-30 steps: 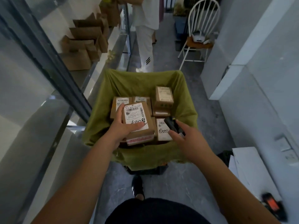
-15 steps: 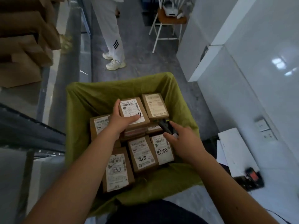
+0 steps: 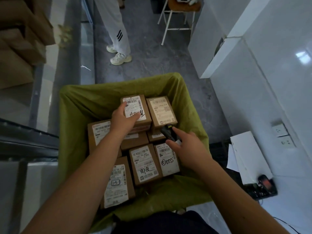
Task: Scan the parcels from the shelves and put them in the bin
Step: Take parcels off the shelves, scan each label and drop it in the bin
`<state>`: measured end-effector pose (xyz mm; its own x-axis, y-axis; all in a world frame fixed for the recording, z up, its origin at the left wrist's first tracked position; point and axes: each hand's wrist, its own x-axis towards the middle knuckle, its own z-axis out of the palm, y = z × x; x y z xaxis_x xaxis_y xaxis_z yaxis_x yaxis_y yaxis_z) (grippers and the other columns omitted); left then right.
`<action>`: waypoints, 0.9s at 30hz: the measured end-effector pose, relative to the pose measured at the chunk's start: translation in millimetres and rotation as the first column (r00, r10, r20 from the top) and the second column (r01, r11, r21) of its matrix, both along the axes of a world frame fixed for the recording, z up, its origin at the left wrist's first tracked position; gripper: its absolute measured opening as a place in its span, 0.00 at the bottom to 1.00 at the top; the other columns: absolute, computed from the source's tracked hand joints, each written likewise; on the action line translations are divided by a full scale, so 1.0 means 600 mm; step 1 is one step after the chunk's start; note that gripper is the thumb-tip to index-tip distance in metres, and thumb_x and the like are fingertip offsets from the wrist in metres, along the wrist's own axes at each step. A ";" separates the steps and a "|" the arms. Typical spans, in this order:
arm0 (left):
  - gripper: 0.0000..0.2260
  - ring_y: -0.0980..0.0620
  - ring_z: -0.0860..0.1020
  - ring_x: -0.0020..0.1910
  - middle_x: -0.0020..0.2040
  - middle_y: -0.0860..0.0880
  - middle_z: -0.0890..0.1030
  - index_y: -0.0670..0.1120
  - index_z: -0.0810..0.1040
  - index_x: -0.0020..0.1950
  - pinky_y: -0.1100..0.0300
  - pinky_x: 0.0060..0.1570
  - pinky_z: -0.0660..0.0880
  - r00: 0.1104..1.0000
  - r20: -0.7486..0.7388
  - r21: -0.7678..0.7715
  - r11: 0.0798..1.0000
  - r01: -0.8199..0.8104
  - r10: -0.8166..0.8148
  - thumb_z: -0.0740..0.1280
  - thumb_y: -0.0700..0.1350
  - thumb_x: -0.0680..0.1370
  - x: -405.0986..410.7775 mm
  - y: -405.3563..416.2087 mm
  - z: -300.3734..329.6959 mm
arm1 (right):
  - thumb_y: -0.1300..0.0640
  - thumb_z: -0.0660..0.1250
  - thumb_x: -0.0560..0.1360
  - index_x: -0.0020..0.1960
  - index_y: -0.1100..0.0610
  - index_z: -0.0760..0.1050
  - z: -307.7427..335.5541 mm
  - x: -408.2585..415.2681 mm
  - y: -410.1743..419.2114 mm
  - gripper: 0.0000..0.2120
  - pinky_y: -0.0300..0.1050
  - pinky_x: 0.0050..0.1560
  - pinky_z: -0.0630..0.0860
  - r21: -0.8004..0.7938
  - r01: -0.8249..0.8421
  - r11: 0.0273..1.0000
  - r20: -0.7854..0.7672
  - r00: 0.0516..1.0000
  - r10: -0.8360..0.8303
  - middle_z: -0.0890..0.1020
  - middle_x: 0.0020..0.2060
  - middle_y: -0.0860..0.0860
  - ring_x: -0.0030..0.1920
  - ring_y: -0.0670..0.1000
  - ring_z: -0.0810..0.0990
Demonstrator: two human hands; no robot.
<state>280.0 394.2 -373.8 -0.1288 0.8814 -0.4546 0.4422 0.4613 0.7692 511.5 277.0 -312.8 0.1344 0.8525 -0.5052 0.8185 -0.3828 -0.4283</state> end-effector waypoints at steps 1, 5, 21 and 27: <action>0.35 0.45 0.71 0.73 0.77 0.46 0.67 0.56 0.67 0.81 0.46 0.72 0.72 0.999 -0.044 0.010 1.000 0.016 -0.015 0.76 0.56 0.77 0.004 -0.010 0.008 | 0.34 0.63 0.80 0.81 0.37 0.57 -0.004 0.004 0.003 0.33 0.56 0.60 0.80 0.005 -0.019 1.000 -0.008 1.000 0.019 0.72 0.65 0.53 0.59 0.53 0.78; 0.34 0.44 0.65 0.77 0.81 0.47 0.60 0.55 0.65 0.82 0.47 0.74 0.66 0.973 -0.226 0.059 0.996 0.059 -0.045 0.74 0.56 0.78 0.023 -0.069 0.036 | 0.33 0.59 0.80 0.82 0.38 0.55 -0.014 0.019 0.018 0.33 0.57 0.60 0.80 0.003 -0.172 0.985 0.006 0.985 0.172 0.73 0.67 0.55 0.61 0.56 0.78; 0.38 0.41 0.65 0.77 0.81 0.46 0.62 0.58 0.62 0.81 0.40 0.75 0.66 0.626 -0.706 0.057 0.907 -0.416 0.332 0.66 0.68 0.73 0.108 -0.483 0.164 | 0.33 0.54 0.82 0.81 0.42 0.56 0.018 0.001 -0.052 0.31 0.59 0.64 0.77 0.163 -0.787 0.595 -0.063 0.593 0.803 0.75 0.68 0.57 0.64 0.59 0.77; 0.37 0.43 0.70 0.73 0.77 0.47 0.69 0.58 0.60 0.82 0.44 0.70 0.69 0.488 -0.723 0.104 0.776 -0.622 0.488 0.70 0.63 0.76 0.105 -0.658 0.191 | 0.36 0.55 0.84 0.81 0.47 0.59 0.044 -0.074 -0.165 0.30 0.58 0.67 0.73 0.269 -0.904 0.333 -0.056 0.330 0.942 0.75 0.69 0.59 0.68 0.61 0.73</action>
